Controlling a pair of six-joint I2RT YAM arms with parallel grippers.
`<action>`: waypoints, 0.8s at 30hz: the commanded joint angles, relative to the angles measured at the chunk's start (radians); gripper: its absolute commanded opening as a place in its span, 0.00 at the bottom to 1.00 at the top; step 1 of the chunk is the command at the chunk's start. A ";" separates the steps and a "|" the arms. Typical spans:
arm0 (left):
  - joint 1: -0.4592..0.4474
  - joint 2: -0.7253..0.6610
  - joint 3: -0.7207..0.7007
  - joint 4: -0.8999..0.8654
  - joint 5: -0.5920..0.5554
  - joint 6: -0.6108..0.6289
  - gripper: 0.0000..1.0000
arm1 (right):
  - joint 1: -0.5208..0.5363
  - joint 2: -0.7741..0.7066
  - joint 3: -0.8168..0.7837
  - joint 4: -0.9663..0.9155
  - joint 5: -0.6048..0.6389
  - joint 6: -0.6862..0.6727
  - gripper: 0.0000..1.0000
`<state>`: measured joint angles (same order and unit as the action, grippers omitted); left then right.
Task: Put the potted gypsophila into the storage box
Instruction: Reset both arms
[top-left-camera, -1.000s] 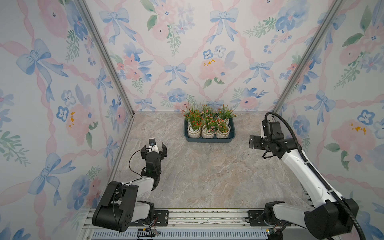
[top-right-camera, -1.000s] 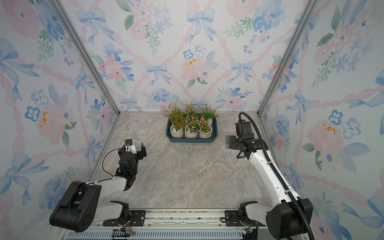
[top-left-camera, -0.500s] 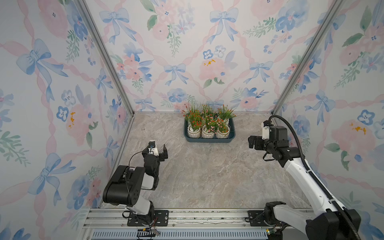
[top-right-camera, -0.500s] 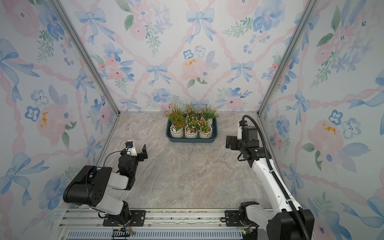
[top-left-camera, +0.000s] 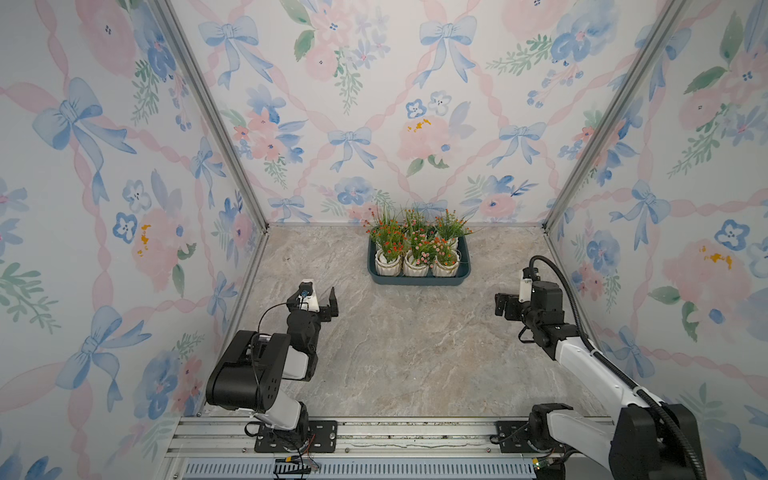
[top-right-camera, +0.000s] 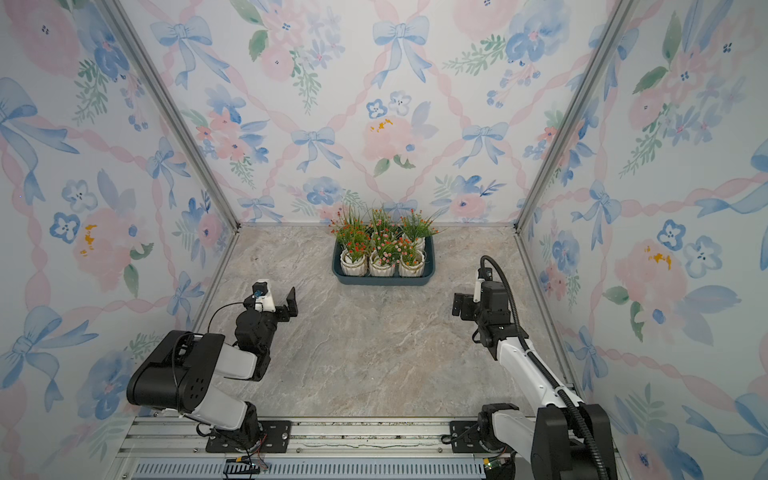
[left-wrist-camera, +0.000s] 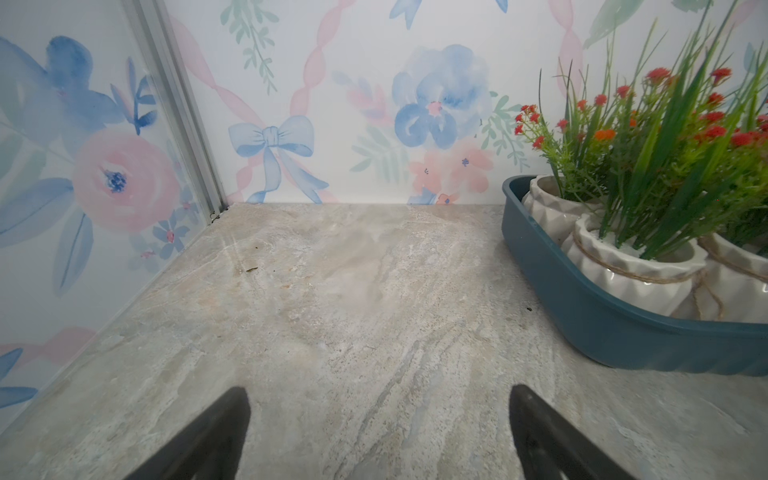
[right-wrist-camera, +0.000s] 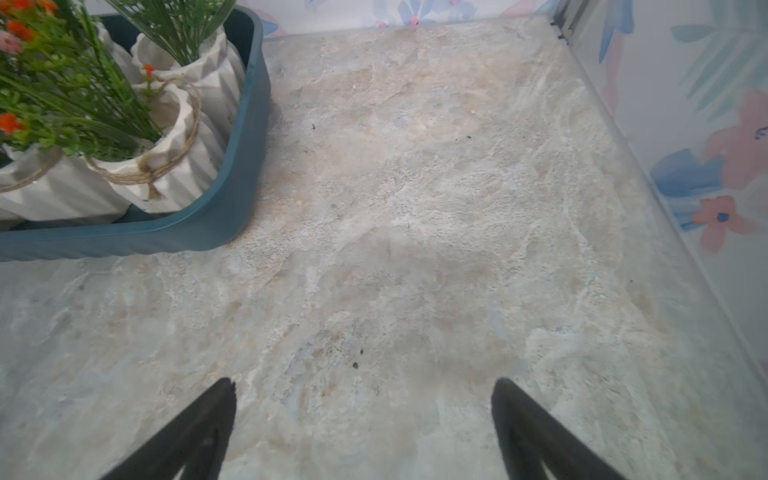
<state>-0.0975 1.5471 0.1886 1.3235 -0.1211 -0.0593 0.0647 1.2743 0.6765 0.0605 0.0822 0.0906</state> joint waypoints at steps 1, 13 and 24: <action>0.005 0.002 -0.005 0.032 0.014 0.014 0.98 | -0.010 0.020 -0.103 0.251 0.099 -0.045 0.97; 0.006 0.001 -0.006 0.032 0.015 0.013 0.98 | -0.009 0.166 -0.198 0.587 0.105 -0.065 0.97; 0.006 0.000 -0.006 0.032 0.015 0.014 0.98 | -0.040 0.271 -0.273 0.822 -0.055 -0.082 0.97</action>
<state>-0.0971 1.5471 0.1886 1.3235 -0.1196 -0.0589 0.0372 1.5330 0.3408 0.8570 0.1181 0.0330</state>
